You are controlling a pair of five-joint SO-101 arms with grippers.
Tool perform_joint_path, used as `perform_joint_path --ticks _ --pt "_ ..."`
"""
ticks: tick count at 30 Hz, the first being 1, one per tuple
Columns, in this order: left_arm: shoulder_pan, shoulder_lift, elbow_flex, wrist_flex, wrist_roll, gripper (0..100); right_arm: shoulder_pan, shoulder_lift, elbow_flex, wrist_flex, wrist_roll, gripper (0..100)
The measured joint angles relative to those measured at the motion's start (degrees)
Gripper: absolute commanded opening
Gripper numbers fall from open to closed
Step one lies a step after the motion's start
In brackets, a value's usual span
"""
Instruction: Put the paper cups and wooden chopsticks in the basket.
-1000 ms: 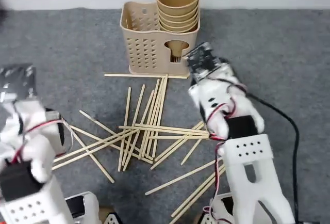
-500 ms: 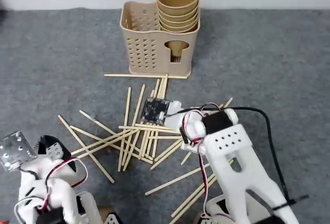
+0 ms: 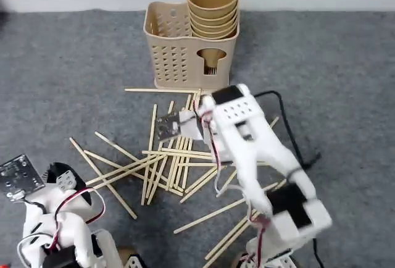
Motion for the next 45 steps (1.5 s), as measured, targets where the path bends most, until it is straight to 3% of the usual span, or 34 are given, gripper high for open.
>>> perform_joint_path --ticks 11,31,36,45 --pt "0.0 0.0 0.0 0.0 0.0 2 -5.8 8.26 -5.71 0.18 -7.47 21.1" --pt "0.0 0.0 0.0 0.0 0.0 2 -6.95 8.7 -2.9 -1.76 -7.47 21.4" --pt "0.0 0.0 0.0 0.0 0.0 2 -6.95 8.7 -2.81 -4.31 -7.47 28.8" --pt "0.0 0.0 0.0 0.0 0.0 2 -6.95 8.7 -2.81 -3.96 -7.47 25.2"
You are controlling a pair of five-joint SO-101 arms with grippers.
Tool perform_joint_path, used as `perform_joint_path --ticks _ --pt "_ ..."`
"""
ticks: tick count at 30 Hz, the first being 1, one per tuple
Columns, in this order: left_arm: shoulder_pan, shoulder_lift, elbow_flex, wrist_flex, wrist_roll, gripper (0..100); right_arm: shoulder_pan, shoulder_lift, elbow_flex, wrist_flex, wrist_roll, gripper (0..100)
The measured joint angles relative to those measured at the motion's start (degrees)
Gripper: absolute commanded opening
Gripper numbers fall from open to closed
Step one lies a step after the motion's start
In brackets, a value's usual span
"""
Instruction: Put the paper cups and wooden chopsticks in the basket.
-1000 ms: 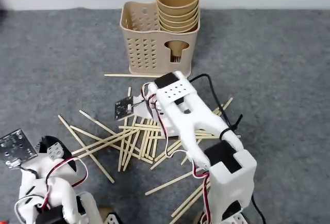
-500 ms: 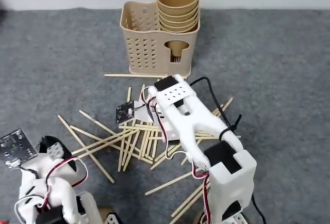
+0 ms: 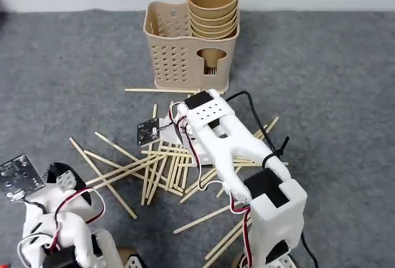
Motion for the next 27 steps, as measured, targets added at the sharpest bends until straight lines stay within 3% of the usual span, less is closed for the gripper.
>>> perform_joint_path --ticks 13,15,19,22,27 --pt "0.0 0.0 0.0 0.0 0.0 2 0.0 4.13 0.35 -0.09 0.0 24.7" --pt "0.0 0.0 0.0 0.0 0.0 2 0.0 4.13 0.35 -0.09 0.0 19.8" --pt "0.0 0.0 0.0 0.0 0.0 2 0.0 4.13 0.26 -0.09 -0.09 0.6" --pt "0.0 0.0 0.0 0.0 0.0 2 0.0 4.13 0.35 -0.09 -0.09 4.6" --pt "0.0 0.0 0.0 0.0 0.0 2 0.0 4.13 0.35 -0.09 -0.09 1.2"
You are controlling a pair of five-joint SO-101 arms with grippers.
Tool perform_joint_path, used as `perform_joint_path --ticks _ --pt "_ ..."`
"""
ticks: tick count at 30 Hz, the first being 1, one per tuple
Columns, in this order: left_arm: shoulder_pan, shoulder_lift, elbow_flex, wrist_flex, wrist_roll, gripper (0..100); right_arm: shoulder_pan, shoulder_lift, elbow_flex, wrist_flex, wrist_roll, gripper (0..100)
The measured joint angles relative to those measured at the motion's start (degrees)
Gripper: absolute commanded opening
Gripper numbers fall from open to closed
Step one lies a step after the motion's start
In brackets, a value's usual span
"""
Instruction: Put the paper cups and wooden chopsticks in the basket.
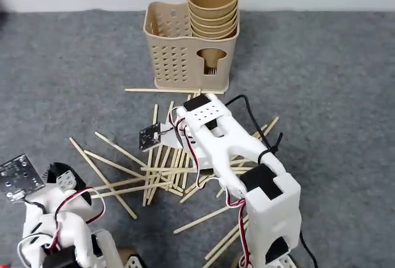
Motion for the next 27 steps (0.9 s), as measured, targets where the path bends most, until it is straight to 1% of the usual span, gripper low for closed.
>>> perform_joint_path --ticks 9,13,18,27 --pt "0.0 0.0 0.0 0.0 0.0 2 1.58 0.0 0.0 0.0 0.09 0.8" --pt "0.0 0.0 0.0 0.0 0.0 2 3.52 0.0 0.0 -2.81 0.09 0.8" --pt "0.0 0.0 0.0 0.0 0.0 2 4.4 -0.18 0.0 -3.16 0.09 0.8" --pt "0.0 0.0 0.0 0.0 0.0 2 4.4 -5.8 0.0 -2.55 0.09 0.8"
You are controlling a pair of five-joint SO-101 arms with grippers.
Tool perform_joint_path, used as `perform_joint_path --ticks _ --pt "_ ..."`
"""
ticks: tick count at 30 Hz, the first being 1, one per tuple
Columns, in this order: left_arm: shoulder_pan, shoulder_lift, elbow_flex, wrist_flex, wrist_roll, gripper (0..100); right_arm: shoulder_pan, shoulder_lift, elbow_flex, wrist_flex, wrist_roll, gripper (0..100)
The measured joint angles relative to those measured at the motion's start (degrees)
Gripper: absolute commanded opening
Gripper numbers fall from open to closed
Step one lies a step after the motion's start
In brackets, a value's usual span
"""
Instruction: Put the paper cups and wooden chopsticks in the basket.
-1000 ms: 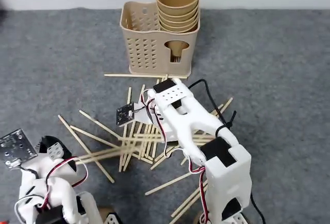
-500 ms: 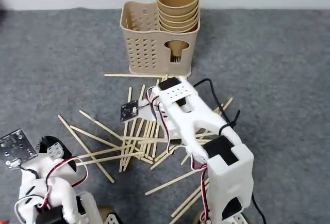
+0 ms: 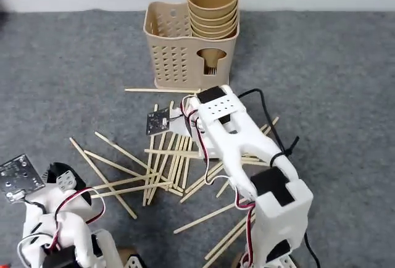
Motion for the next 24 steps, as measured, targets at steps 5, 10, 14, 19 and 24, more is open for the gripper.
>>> perform_joint_path --ticks 5,10,14,19,24 --pt "0.0 0.0 0.0 0.0 0.0 2 0.0 -3.69 0.0 0.0 0.0 0.8" --pt "0.0 0.0 0.0 0.0 0.0 2 0.0 -6.68 0.0 0.35 0.0 0.8" --pt "0.0 0.0 0.0 0.0 0.0 2 0.0 -10.29 0.0 0.53 0.0 0.8" --pt "0.0 0.0 0.0 0.0 0.0 2 0.0 -14.51 0.0 0.62 -0.44 0.9" --pt "0.0 0.0 0.0 0.0 0.0 2 -3.34 -17.41 0.0 0.7 -9.05 0.9"
